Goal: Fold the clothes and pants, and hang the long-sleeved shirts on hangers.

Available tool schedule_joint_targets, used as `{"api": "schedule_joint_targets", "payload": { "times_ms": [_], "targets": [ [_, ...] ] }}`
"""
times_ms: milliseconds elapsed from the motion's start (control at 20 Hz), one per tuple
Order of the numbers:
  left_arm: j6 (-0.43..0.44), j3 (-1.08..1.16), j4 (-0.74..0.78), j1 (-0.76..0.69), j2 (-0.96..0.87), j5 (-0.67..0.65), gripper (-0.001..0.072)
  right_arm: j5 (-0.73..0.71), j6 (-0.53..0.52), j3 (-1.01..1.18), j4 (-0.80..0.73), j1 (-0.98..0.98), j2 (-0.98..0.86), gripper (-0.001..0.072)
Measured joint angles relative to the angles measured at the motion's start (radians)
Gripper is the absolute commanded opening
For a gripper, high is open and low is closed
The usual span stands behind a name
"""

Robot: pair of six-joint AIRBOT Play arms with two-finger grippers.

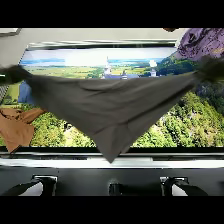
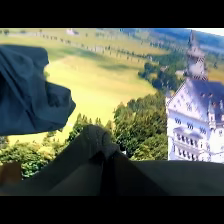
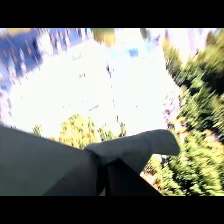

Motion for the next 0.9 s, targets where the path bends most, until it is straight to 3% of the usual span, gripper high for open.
{"api": "schedule_joint_targets", "payload": {
  "times_ms": [100, 150, 200, 250, 300, 350, 650, 900],
  "targets": [
    [0.006, -0.008, -0.005, -0.038, -0.151, 0.029, 0.0041, -0.021, 0.000, -0.011, 0.012, 0.042, -0.149, 0.0032],
    [0.005, -0.011, -0.005, -0.055, -0.217, 0.040, 0.0094, -0.032, 0.000, -0.015, 0.015, 0.063, -0.216, 0.0032],
    [0.000, -0.013, -0.005, -0.066, -0.269, 0.045, 0.0230, -0.045, 0.003, -0.017, 0.015, 0.082, -0.271, 0.0032],
    [-0.016, -0.013, -0.005, -0.073, -0.312, 0.048, 0.0456, -0.060, 0.008, -0.019, 0.015, 0.099, -0.315, 0.0032],
    [-0.029, -0.014, -0.005, -0.077, -0.342, 0.048, 0.0629, -0.076, 0.017, -0.020, 0.015, 0.114, -0.353, 0.0032],
    [-0.044, -0.012, -0.006, -0.076, -0.360, 0.042, 0.0672, -0.091, 0.027, -0.021, 0.013, 0.124, -0.379, 0.0032],
    [-0.071, -0.069, -0.017, 0.022, -0.275, -0.098, 0.0672, -0.129, 0.060, -0.022, -0.006, 0.149, -0.425, 0.0032],
    [-0.019, -0.382, -0.280, 0.046, -0.111, -0.089, 0.0671, -0.124, 0.064, -0.023, -0.019, 0.151, -0.422, 0.0032]
  ]
}}
